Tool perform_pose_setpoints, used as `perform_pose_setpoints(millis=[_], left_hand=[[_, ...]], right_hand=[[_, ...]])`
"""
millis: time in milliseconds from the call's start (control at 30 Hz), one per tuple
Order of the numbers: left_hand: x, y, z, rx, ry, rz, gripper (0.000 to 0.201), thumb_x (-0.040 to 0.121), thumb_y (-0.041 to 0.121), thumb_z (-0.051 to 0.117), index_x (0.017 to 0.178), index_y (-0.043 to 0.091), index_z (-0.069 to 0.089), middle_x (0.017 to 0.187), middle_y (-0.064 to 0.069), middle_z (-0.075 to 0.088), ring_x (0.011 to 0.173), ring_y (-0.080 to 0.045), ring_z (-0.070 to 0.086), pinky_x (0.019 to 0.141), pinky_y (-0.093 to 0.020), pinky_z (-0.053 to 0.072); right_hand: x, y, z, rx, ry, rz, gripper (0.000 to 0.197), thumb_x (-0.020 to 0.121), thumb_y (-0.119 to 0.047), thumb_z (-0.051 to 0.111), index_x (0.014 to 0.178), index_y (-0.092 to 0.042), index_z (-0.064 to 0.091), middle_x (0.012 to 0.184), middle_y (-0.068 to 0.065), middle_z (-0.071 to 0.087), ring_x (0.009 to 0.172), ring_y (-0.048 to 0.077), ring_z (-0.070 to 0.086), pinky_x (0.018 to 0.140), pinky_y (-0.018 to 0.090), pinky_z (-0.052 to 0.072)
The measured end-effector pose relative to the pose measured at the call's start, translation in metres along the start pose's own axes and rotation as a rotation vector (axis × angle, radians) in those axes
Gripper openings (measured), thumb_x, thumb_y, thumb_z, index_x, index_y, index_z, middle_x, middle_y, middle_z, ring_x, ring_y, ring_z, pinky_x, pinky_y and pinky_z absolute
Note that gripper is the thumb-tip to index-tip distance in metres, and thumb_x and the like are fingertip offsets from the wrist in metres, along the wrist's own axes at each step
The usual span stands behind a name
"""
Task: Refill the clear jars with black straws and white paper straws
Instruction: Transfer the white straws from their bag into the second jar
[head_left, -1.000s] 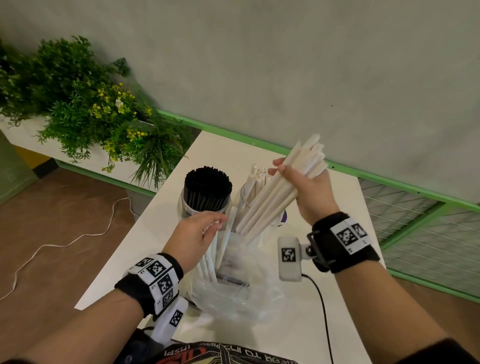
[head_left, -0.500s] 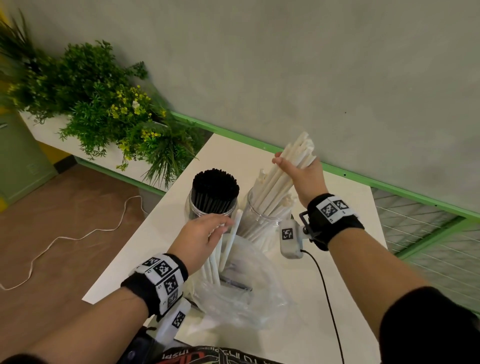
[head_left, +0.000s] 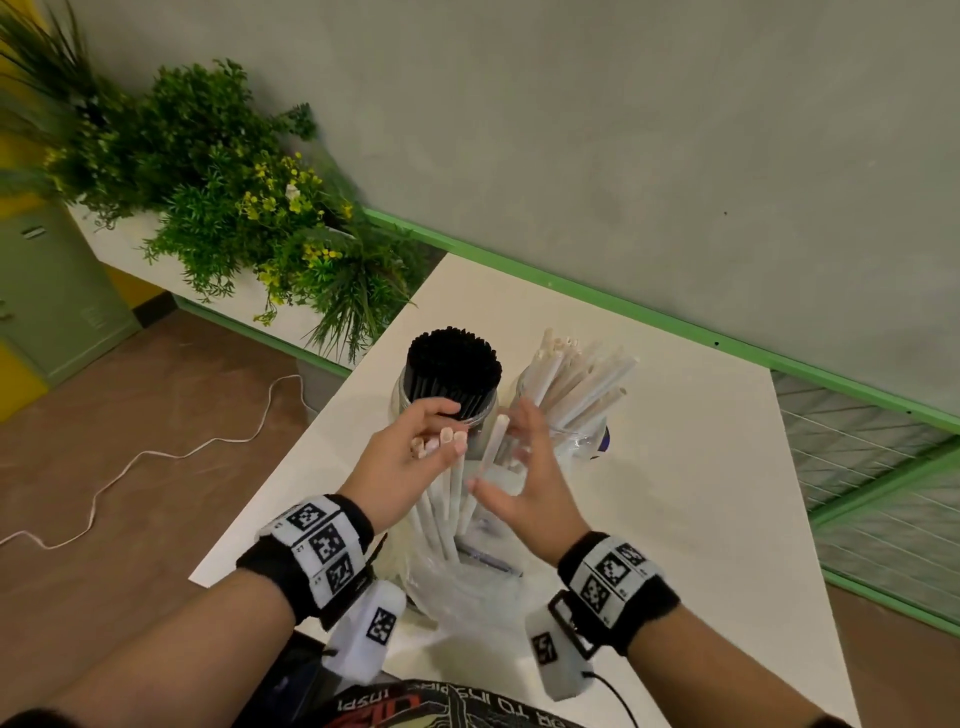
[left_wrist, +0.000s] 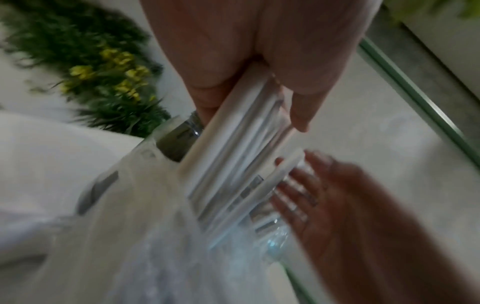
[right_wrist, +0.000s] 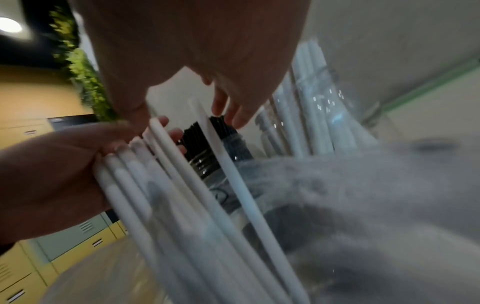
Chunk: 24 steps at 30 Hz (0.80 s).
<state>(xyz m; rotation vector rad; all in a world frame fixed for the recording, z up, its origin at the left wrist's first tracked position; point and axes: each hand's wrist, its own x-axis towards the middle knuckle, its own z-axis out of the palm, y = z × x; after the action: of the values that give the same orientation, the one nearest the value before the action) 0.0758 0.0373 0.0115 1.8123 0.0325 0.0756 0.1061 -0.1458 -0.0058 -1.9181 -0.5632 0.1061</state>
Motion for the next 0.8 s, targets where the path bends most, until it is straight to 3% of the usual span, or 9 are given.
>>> perform_pose_setpoints(millis=[100, 167, 233, 333, 400, 500, 567, 700, 800], left_hand=[[0.002, 0.0, -0.002, -0.095, -0.02, -0.091, 0.031, 0.088, 0.033, 0.066, 0.115, 0.039, 0.052, 0.109, 0.019, 0.061, 0.104, 0.008, 0.054, 0.097, -0.022, 0.041], [0.0, 0.005, -0.001, -0.14, -0.081, -0.143, 0.033, 0.093, 0.033, 0.058, 0.124, 0.036, 0.046, 0.12, 0.019, 0.051, 0.106, 0.016, 0.046, 0.101, -0.017, 0.037], [-0.002, 0.008, -0.001, -0.191, -0.169, -0.219, 0.048, 0.09, 0.056, 0.05, 0.134, 0.043, 0.035, 0.136, 0.02, 0.039, 0.12, 0.013, 0.037, 0.104, -0.017, 0.028], [-0.006, 0.008, 0.002, -0.235, -0.281, -0.293, 0.067, 0.071, 0.085, 0.043, 0.132, 0.065, 0.025, 0.149, 0.025, 0.024, 0.139, -0.003, 0.022, 0.119, -0.036, 0.015], [-0.01, 0.012, 0.001, -0.22, -0.312, -0.268, 0.074, 0.076, 0.078, 0.038, 0.142, 0.056, 0.017, 0.148, 0.024, 0.022, 0.14, -0.002, 0.019, 0.118, -0.032, 0.012], [-0.014, 0.017, -0.004, -0.169, -0.28, -0.195, 0.073, 0.083, 0.058, 0.037, 0.15, 0.036, 0.017, 0.142, 0.02, 0.034, 0.13, 0.005, 0.032, 0.102, -0.009, 0.024], [-0.015, 0.015, -0.011, -0.137, -0.234, -0.164, 0.063, 0.087, 0.052, 0.039, 0.146, 0.034, 0.028, 0.133, 0.023, 0.044, 0.116, 0.017, 0.041, 0.09, 0.001, 0.033], [-0.01, 0.003, -0.019, -0.016, -0.155, -0.117, 0.034, 0.092, 0.034, 0.055, 0.126, 0.027, 0.055, 0.123, 0.016, 0.06, 0.109, 0.01, 0.055, 0.103, -0.021, 0.042], [-0.003, 0.004, -0.012, 0.058, -0.205, -0.062, 0.027, 0.095, 0.02, 0.058, 0.121, 0.026, 0.059, 0.121, 0.012, 0.062, 0.106, 0.007, 0.057, 0.098, -0.019, 0.045]], right_hand=[[0.002, 0.007, 0.022, 0.086, -0.121, 0.099, 0.11, 0.068, -0.034, 0.087, 0.148, -0.033, 0.011, 0.145, -0.015, 0.039, 0.134, -0.001, 0.036, 0.113, 0.025, 0.031], [0.003, 0.011, 0.036, 0.051, -0.124, 0.158, 0.115, 0.063, -0.041, 0.088, 0.146, -0.037, 0.009, 0.149, -0.018, 0.031, 0.136, -0.005, 0.029, 0.114, 0.02, 0.027], [0.005, 0.013, 0.049, 0.017, -0.085, 0.178, 0.108, 0.062, -0.038, 0.089, 0.142, -0.034, 0.017, 0.144, -0.019, 0.034, 0.133, -0.009, 0.031, 0.111, 0.016, 0.029], [0.009, 0.014, 0.06, 0.12, 0.02, 0.214, 0.087, 0.069, -0.013, 0.084, 0.138, -0.022, 0.032, 0.126, -0.013, 0.053, 0.113, -0.011, 0.052, 0.093, 0.013, 0.044], [0.012, 0.014, 0.06, 0.211, 0.083, 0.255, 0.071, 0.076, 0.0, 0.077, 0.134, -0.018, 0.04, 0.114, -0.011, 0.062, 0.101, -0.006, 0.061, 0.083, 0.014, 0.049], [0.015, 0.011, 0.049, 0.284, 0.16, 0.28, 0.052, 0.078, -0.005, 0.075, 0.126, -0.009, 0.054, 0.108, 0.003, 0.069, 0.099, 0.013, 0.067, 0.085, 0.034, 0.056], [0.017, 0.0, 0.032, 0.282, 0.179, 0.262, 0.033, 0.082, -0.004, 0.073, 0.112, -0.001, 0.06, 0.097, 0.006, 0.071, 0.09, 0.014, 0.069, 0.077, 0.029, 0.055], [0.024, -0.034, -0.023, 0.305, 0.374, 0.164, 0.022, 0.081, -0.005, 0.074, 0.1, 0.001, 0.065, 0.086, -0.001, 0.072, 0.082, 0.01, 0.07, 0.071, 0.021, 0.053], [0.034, -0.06, -0.063, 0.301, 0.505, 0.063, 0.008, 0.078, -0.009, 0.072, 0.082, -0.016, 0.07, 0.076, -0.004, 0.068, 0.077, 0.016, 0.067, 0.07, 0.028, 0.054]])
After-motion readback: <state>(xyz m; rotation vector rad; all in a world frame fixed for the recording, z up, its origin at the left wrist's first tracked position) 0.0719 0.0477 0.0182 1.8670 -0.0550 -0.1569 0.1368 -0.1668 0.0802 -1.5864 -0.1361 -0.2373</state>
